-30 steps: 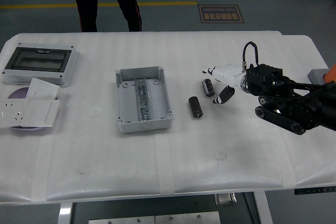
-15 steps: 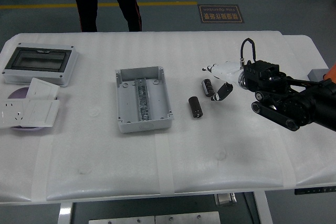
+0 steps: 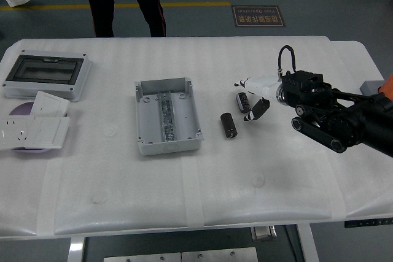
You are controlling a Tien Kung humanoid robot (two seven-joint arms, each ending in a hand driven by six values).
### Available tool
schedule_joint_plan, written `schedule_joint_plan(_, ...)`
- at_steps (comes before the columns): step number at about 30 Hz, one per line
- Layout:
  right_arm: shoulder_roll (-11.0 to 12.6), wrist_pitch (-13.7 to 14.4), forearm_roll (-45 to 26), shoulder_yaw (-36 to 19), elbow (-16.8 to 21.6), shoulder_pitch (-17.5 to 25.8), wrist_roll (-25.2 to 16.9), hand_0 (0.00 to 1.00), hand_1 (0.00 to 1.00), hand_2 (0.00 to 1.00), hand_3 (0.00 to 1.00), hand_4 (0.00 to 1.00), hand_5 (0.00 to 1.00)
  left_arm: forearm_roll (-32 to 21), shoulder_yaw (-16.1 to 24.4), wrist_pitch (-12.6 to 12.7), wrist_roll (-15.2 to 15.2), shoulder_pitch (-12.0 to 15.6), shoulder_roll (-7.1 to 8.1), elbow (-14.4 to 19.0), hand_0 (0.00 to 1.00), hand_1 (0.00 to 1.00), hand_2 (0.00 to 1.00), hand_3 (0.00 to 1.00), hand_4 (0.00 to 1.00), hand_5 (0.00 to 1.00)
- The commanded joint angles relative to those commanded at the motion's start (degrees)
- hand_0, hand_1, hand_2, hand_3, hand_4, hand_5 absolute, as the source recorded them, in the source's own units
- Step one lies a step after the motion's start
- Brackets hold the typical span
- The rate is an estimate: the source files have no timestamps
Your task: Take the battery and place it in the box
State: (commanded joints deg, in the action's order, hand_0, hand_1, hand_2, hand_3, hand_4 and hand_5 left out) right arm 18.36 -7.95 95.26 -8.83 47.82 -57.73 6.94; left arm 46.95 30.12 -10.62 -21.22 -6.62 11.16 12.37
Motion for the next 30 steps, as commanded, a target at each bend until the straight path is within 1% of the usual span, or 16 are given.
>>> schedule_joint_plan(2, -0.11, 0.12, -0.01, 0.02, -0.07, 0.09, -0.01, 0.912, 0.733, 0.867, 0.998, 0.619, 0.226, -0.09, -0.12, 0.02, 0.08, -0.05, 0.01, 0.0, 0.551, 0.655, 0.571, 0.552, 0.445, 0.444)
schedule_joint_plan(3, -0.13, 0.25, -0.06, 0.08, -0.09, 0.1, 0.0, 0.904, 0.721, 0.814, 0.939, 0.565, 0.213, -0.12, -0.14, 0.03, 0.11, -0.07, 0.02, 0.0, 0.551, 0.655, 0.571, 0.552, 0.445, 0.444)
schedule_joint_plan(8, -0.17, 0.61, 0.03, 0.09, -0.15, 0.24, -0.02, 0.904, 0.721, 0.814, 0.939, 0.565, 0.213, -0.98, -0.96, 0.17, 0.46, -0.14, 0.1, 0.01, 0.551, 0.655, 0.571, 0.552, 0.445, 0.444)
schedule_joint_plan(9, -0.18, 0.57, 0.08, 0.03, -0.17, 0.33, -0.01, 0.892, 0.715, 0.797, 0.856, 0.518, 0.185, -1.24, -1.22, 0.2, 0.55, -0.14, 0.12, 0.02, 0.551, 0.655, 0.571, 0.552, 0.446, 0.446)
schedule_joint_plan(14, -0.35, 0.64, -0.06, -0.08, -0.26, 0.91, 0.01, 0.892, 0.715, 0.797, 0.856, 0.518, 0.185, -2.02, -1.91, 0.27, 0.8, -0.14, 0.13, 0.02, 0.551, 0.655, 0.571, 0.552, 0.446, 0.446)
schedule_joint_plan(15, -0.4, 0.67, -0.1, -0.09, -0.29, 1.04, 0.02, 0.864, 0.702, 0.768, 0.791, 0.47, 0.167, -2.08, -1.96, 0.27, 0.81, -0.14, 0.12, 0.01, 0.551, 0.654, 0.571, 0.552, 0.449, 0.45)
schedule_joint_plan(20, -0.65, 0.53, 0.02, -0.3, -0.43, 1.59, 0.0, 0.864, 0.702, 0.768, 0.791, 0.47, 0.167, -2.47, -2.23, 0.37, 1.0, -0.16, 0.14, -0.01, 0.551, 0.654, 0.571, 0.552, 0.449, 0.45)
schedule_joint_plan(21, -0.63, 0.56, 0.03, -0.29, -0.36, 1.6, 0.01, 0.864, 0.696, 0.763, 0.774, 0.458, 0.166, -2.58, -2.34, 0.42, 1.07, -0.16, 0.14, -0.01, 0.551, 0.654, 0.571, 0.551, 0.453, 0.457)
schedule_joint_plan(23, -0.45, 0.89, 0.02, -0.09, -0.01, 1.44, 0.1, 0.864, 0.696, 0.763, 0.774, 0.458, 0.166, -2.71, -2.45, 0.5, 1.17, -0.14, 0.14, 0.0, 0.551, 0.654, 0.571, 0.551, 0.453, 0.457)
schedule_joint_plan(26, 0.09, 2.2, -0.62, 0.78, 1.02, 0.8, 0.36, 0.864, 0.696, 0.763, 0.774, 0.458, 0.166, -2.85, -2.59, 0.59, 1.28, -0.08, 0.15, 0.01, 0.551, 0.654, 0.571, 0.551, 0.453, 0.457)
schedule_joint_plan(30, 1.25, 5.8, -2.59, 3.26, 3.34, -0.32, 1.07, 0.865, 0.695, 0.76, 0.767, 0.451, 0.163, -3.07, -2.82, 0.9, 1.61, -0.04, 0.17, 0.0, 0.551, 0.654, 0.571, 0.551, 0.453, 0.458)
